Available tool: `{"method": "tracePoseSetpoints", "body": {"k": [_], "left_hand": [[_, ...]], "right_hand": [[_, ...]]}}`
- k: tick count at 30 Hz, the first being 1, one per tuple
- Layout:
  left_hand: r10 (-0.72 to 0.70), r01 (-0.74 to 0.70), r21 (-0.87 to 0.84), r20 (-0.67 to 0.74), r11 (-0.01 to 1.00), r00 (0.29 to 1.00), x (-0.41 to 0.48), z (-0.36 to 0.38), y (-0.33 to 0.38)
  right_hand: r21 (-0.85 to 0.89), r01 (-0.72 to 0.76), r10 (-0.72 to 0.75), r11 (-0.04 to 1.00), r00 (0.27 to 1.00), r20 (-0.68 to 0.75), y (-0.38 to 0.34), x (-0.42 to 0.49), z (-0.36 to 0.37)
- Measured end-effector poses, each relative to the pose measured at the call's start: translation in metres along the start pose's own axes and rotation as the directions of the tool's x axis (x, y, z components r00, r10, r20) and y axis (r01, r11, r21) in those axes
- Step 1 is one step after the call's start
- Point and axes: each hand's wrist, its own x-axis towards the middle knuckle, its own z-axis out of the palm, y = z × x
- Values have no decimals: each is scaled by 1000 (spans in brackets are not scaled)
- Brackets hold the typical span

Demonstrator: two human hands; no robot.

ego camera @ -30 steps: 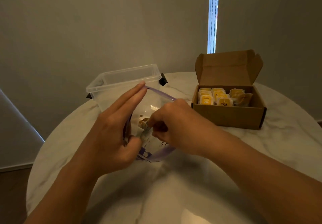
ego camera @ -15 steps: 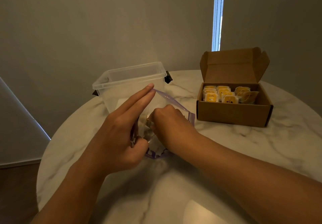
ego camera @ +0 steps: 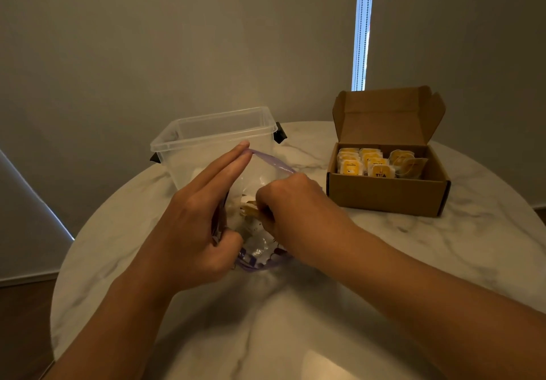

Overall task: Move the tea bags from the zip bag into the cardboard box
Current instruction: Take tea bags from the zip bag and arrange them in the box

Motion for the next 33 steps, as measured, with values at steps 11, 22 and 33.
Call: {"method": "tracePoseSetpoints", "body": {"k": [11,22,33], "left_hand": [[-32,32,-26,-6,999,999,0,0,-3],[0,-1,-42,-18,999,1000,0,2,-3],[11,-12,-46,-31,999,999,1,4,-3]], "right_hand": [[358,167,-128,919,983,-129,40,-25,-43],[884,301,118,358,925,-362,133,-36,-92],[628,-185,491,756,794,-357,204,-23,-68]]}}
